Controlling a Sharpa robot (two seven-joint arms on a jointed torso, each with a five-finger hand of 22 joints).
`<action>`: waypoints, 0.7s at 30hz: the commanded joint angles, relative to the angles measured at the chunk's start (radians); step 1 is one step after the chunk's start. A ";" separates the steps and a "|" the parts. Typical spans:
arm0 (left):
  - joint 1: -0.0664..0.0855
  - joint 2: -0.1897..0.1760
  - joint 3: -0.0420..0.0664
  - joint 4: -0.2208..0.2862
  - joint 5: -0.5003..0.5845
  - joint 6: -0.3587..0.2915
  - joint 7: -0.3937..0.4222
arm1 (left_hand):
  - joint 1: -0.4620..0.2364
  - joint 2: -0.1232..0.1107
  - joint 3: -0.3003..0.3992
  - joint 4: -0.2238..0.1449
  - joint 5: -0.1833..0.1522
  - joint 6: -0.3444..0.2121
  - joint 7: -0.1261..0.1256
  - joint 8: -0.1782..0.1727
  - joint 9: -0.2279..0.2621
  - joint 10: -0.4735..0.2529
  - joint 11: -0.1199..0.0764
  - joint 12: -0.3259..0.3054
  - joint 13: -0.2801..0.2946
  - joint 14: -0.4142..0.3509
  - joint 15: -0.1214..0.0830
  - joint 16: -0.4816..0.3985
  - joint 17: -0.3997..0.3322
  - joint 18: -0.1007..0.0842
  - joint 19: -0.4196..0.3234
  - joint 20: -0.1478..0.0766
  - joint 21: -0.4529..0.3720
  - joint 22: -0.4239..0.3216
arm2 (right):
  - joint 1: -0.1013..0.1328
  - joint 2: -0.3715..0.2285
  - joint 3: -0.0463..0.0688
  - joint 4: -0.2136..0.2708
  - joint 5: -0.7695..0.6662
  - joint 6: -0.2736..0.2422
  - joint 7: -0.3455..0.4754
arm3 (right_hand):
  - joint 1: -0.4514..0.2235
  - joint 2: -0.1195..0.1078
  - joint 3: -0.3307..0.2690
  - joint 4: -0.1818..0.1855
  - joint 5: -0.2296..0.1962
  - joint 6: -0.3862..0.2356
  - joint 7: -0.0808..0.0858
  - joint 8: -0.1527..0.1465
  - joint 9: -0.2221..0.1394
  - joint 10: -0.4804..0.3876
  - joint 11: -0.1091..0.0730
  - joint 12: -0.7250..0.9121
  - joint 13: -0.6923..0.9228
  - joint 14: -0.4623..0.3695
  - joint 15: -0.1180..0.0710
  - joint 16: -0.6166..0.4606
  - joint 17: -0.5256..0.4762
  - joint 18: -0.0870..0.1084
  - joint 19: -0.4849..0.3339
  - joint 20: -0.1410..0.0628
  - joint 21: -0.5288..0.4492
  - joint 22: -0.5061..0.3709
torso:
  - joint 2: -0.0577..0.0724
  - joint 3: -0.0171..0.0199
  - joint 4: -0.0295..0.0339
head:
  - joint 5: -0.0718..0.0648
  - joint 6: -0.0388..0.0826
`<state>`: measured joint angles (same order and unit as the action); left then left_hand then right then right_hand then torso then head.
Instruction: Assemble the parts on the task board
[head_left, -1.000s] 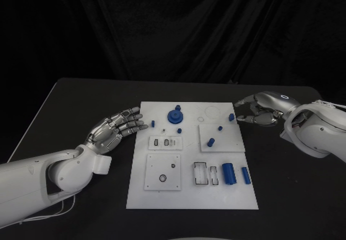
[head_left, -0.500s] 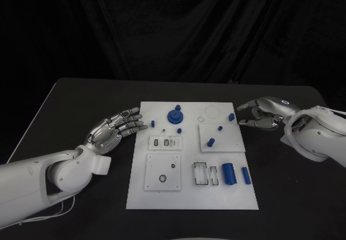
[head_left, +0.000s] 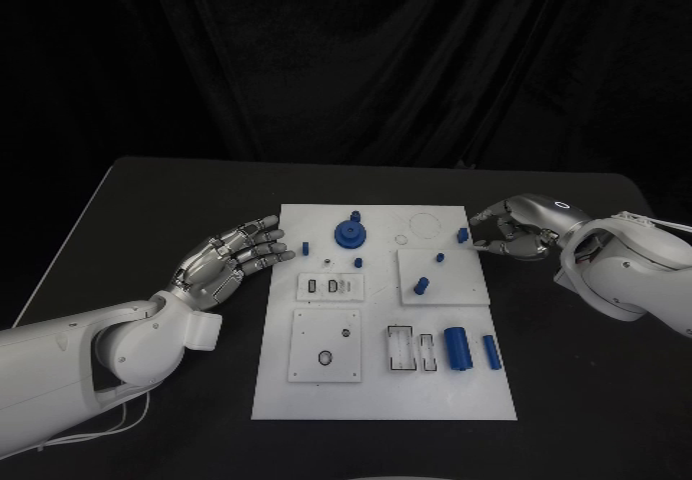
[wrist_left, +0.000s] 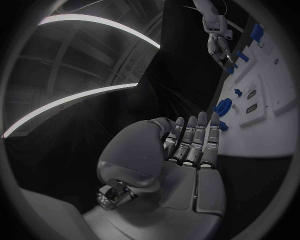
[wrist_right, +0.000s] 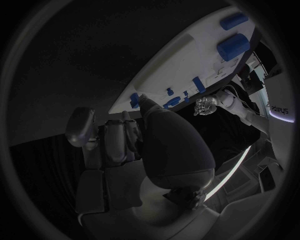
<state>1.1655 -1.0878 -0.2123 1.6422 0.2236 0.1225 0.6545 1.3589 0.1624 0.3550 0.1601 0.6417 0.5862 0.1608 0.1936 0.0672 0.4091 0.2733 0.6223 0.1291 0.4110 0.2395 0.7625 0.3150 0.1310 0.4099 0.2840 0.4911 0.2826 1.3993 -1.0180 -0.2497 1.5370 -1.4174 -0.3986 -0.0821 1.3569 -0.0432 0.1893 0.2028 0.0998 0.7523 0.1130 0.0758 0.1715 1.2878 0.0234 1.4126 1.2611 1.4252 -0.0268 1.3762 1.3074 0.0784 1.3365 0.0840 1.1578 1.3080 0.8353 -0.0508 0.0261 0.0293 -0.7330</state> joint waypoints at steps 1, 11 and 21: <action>-0.001 0.002 0.001 0.001 0.003 0.016 0.008 | -0.011 -0.001 0.007 0.001 0.003 0.004 0.004 0.005 0.001 0.006 0.004 0.005 0.002 -0.001 0.002 0.004 -0.001 -0.019 -0.009 -0.002 0.005 0.001 | -0.005 0.003 0.000 -0.003 -0.001 0.006 -0.001 | 0.009 0.000 0.001 0.006 0.005 0.007 -0.002 0.006 0.002 -0.010 0.002 -0.005 -0.002 -0.009 -0.002 -0.009 0.035 0.014 -0.008 -0.001 -0.007 0.133 | -0.001 -0.0002 -0.0005 | 0.001 -0.002; -0.001 0.003 0.001 -0.002 0.003 0.018 0.007 | -0.011 -0.001 0.007 0.001 0.003 0.004 0.004 0.005 0.001 0.006 0.004 0.005 0.002 -0.001 0.002 0.004 -0.001 -0.019 -0.009 -0.002 0.005 0.001 | -0.008 0.016 0.000 -0.011 -0.001 0.003 0.004 | 0.011 0.000 0.001 0.006 0.007 0.009 -0.001 0.006 0.002 -0.011 0.002 -0.005 -0.003 -0.010 -0.002 -0.011 0.033 0.015 -0.008 -0.001 -0.009 0.133 | 0.000 -0.0007 0.0005 | -0.001 -0.008; -0.002 0.004 0.001 -0.004 0.003 0.020 0.004 | -0.013 0.000 0.009 0.001 0.003 0.004 0.005 0.005 0.001 0.007 0.004 0.006 0.002 -0.001 0.003 0.004 -0.001 -0.020 -0.010 -0.002 0.005 0.002 | -0.010 0.030 0.000 -0.024 -0.001 0.004 0.001 | 0.013 -0.001 0.000 0.006 0.009 0.007 0.000 0.004 0.001 -0.014 0.003 -0.008 -0.008 -0.012 -0.001 -0.015 0.029 0.016 -0.010 0.000 -0.014 0.132 | 0.000 -0.0002 0.0002 | -0.003 -0.010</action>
<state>1.1651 -1.0852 -0.2122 1.6374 0.2236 0.1270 0.6525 1.3589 0.1624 0.3578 0.1629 0.6417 0.5862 0.1608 0.1936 0.0670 0.4119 0.2761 0.6224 0.1291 0.4111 0.2395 0.7625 0.3150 0.1310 0.4061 0.2803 0.4911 0.2827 1.3916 -0.9883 -0.2496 1.5153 -1.4165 -0.3970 -0.0813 1.3569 -0.0432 0.1893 0.2028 0.1040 0.7523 0.1131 0.0757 0.1723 1.2806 0.0235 1.4086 1.2550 1.4196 -0.0280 1.3669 1.3074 0.0783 1.3365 0.0840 1.1489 1.3078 0.8356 -0.0514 0.0267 0.0267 -0.7424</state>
